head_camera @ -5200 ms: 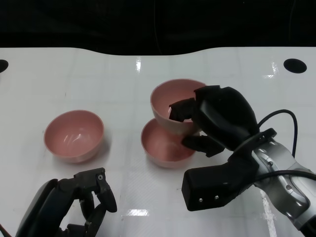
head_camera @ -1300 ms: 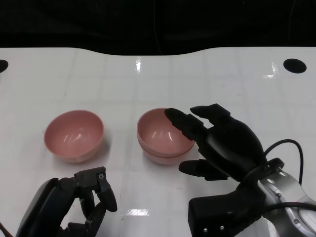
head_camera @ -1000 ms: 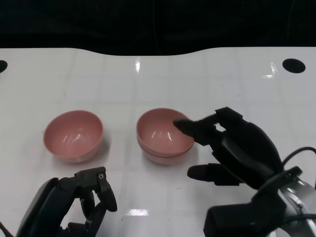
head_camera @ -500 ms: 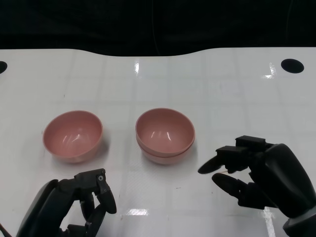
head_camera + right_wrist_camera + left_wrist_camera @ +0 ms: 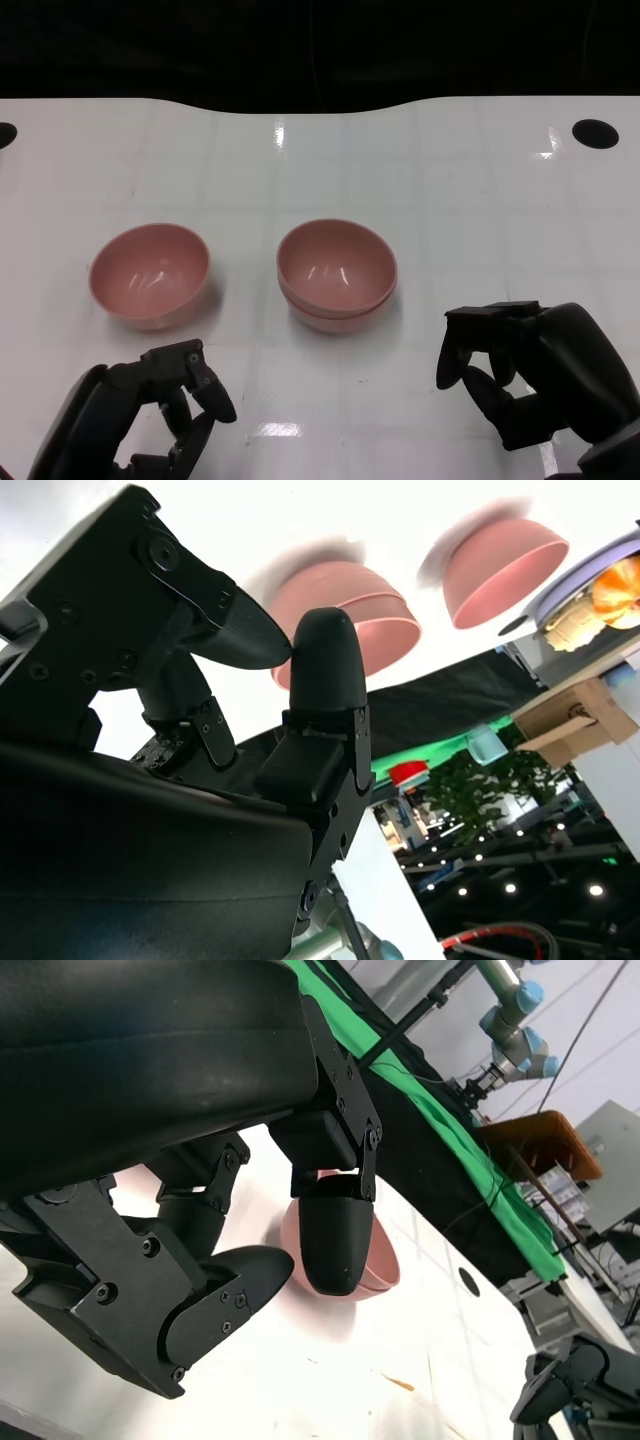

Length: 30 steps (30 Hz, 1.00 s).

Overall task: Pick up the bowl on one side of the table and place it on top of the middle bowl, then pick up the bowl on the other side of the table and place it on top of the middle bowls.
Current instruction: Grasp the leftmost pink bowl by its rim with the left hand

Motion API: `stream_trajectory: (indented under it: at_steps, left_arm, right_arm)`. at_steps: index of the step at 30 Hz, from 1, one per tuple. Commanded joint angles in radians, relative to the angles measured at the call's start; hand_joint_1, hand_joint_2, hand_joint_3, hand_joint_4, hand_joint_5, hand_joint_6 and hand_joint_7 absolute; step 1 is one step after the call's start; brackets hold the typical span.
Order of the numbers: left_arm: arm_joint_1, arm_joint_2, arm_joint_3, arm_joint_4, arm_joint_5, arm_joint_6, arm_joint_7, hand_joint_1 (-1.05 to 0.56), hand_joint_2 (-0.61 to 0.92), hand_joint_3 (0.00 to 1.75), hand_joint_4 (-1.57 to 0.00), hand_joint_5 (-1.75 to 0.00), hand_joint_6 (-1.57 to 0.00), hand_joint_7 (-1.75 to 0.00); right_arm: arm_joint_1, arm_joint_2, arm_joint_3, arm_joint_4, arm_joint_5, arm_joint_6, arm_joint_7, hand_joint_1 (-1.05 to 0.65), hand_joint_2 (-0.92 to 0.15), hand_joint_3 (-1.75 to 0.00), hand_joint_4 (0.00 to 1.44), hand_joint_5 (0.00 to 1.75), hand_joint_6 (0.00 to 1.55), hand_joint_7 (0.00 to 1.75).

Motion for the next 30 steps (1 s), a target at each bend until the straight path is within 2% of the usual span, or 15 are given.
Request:
stream_trajectory:
  at_steps: [1,2,4,5,8,12,16,20,22,26,30]
  left_arm:
    - [-0.011,-0.009,0.025,0.008,-0.012,0.003,0.029,-0.15,0.55,0.95,-0.72,-1.25,-0.78,-0.84]
    - [-0.012,-0.010,0.028,0.010,-0.013,0.002,0.031,-0.16,0.62,0.80,-0.68,-1.21,-0.76,-0.72]
    - [-0.013,-0.013,0.036,0.009,-0.009,-0.002,0.037,-0.18,0.72,0.60,-0.64,-1.19,-0.75,-0.60]
    - [-0.013,-0.016,0.039,0.006,-0.006,-0.001,0.041,-0.20,0.81,0.41,-0.60,-1.14,-0.73,-0.52]
    - [-0.009,-0.025,0.045,-0.005,-0.006,0.008,0.048,-0.21,0.89,0.24,-0.54,-1.07,-0.68,-0.43]
    - [-0.010,-0.021,0.055,-0.008,0.016,-0.001,0.062,-0.20,0.91,0.17,-0.51,-1.01,-0.65,-0.37]
    - [-0.003,0.028,0.086,-0.055,0.074,0.036,0.046,-0.26,0.92,0.11,-0.47,-0.87,-0.57,-0.25]
    - [0.014,0.058,0.103,-0.136,0.158,0.119,0.045,-0.41,0.92,0.11,-0.34,-0.75,-0.46,-0.15]
    - [0.017,0.059,0.101,-0.149,0.165,0.135,0.047,-0.43,0.92,0.11,-0.33,-0.74,-0.46,-0.14]
    - [0.018,0.070,0.128,-0.285,0.318,0.235,0.068,-0.49,0.92,0.10,-0.24,-0.68,-0.41,-0.08]
    - [0.004,0.079,0.137,-0.356,0.446,0.325,0.071,-0.48,0.92,0.10,-0.26,-0.59,-0.43,-0.05]
  right_arm:
    - [-0.010,0.003,-0.015,0.007,0.018,0.016,0.012,-0.08,-0.16,-1.59,1.01,1.75,0.78,1.71]
    - [-0.011,0.005,-0.014,0.007,0.016,0.017,0.011,-0.07,-0.16,-1.59,1.02,1.75,0.78,1.73]
    - [-0.012,0.008,-0.012,0.002,0.017,0.031,0.020,-0.07,-0.16,-1.60,1.02,1.75,0.78,1.74]
    - [-0.011,0.009,-0.013,-0.002,0.020,0.038,0.027,-0.07,-0.16,-1.60,1.02,1.75,0.78,1.74]
    - [-0.008,0.010,-0.015,-0.012,0.021,0.054,0.039,-0.08,-0.15,-1.60,1.02,1.75,0.78,1.75]
    - [-0.003,0.016,-0.013,-0.021,0.014,0.065,0.040,-0.06,-0.14,-1.60,1.01,1.75,0.77,1.75]
    - [0.001,0.030,-0.003,-0.036,0.002,0.084,0.040,-0.04,-0.14,-1.60,1.00,1.75,0.76,1.75]
    - [0.007,0.036,-0.002,-0.049,0.006,0.101,0.048,-0.04,-0.14,-1.60,1.00,1.75,0.76,1.74]
    - [0.008,0.037,-0.002,-0.051,0.006,0.103,0.050,-0.04,-0.14,-1.60,1.00,1.75,0.76,1.74]
    - [0.015,0.025,-0.008,-0.061,0.007,0.092,0.053,-0.05,-0.17,-1.58,0.99,1.75,0.78,1.71]
    - [0.020,0.031,-0.006,-0.061,0.006,0.087,0.048,-0.04,-0.17,-1.57,1.00,1.75,0.78,1.71]
